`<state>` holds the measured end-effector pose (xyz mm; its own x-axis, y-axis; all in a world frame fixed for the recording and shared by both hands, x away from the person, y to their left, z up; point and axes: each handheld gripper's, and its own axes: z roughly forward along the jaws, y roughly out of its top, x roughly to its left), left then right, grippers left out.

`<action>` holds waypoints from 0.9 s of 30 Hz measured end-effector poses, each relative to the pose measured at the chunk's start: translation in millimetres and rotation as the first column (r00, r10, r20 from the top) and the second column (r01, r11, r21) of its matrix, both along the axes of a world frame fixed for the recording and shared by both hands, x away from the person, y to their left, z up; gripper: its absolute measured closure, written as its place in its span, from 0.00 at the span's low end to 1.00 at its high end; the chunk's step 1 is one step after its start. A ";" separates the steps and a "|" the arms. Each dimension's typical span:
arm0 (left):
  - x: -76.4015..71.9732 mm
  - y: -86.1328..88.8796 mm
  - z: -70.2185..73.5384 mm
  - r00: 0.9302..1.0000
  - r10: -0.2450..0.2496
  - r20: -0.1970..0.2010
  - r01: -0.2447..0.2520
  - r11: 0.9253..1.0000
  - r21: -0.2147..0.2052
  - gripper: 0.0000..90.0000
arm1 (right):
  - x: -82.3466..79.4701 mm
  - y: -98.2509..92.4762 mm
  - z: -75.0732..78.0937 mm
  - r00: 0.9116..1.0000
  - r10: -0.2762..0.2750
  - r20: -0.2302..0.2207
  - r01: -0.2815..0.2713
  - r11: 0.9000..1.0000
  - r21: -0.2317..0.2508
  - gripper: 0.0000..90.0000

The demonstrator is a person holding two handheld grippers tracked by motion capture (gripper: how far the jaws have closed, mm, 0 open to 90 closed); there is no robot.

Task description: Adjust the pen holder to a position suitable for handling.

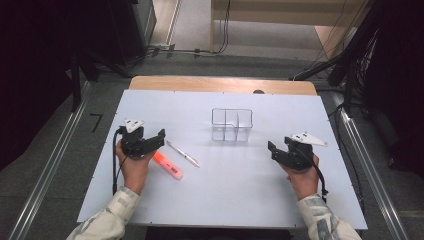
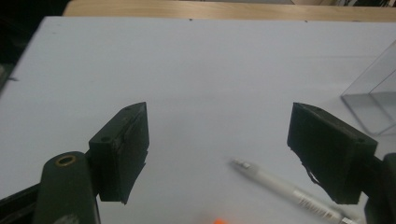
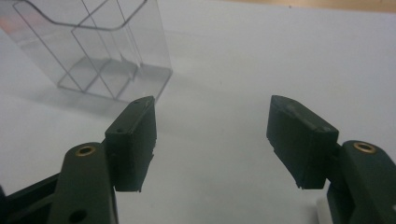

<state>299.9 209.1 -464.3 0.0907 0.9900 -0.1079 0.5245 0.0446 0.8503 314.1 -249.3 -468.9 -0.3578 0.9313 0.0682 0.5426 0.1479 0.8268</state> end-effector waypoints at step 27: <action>-23.6 20.3 -23.0 0.996 0.026 -0.085 -0.027 1.000 -0.009 0.21 | -25.6 -11.4 -7.4 0.999 -0.007 -0.050 0.008 1.000 0.009 0.29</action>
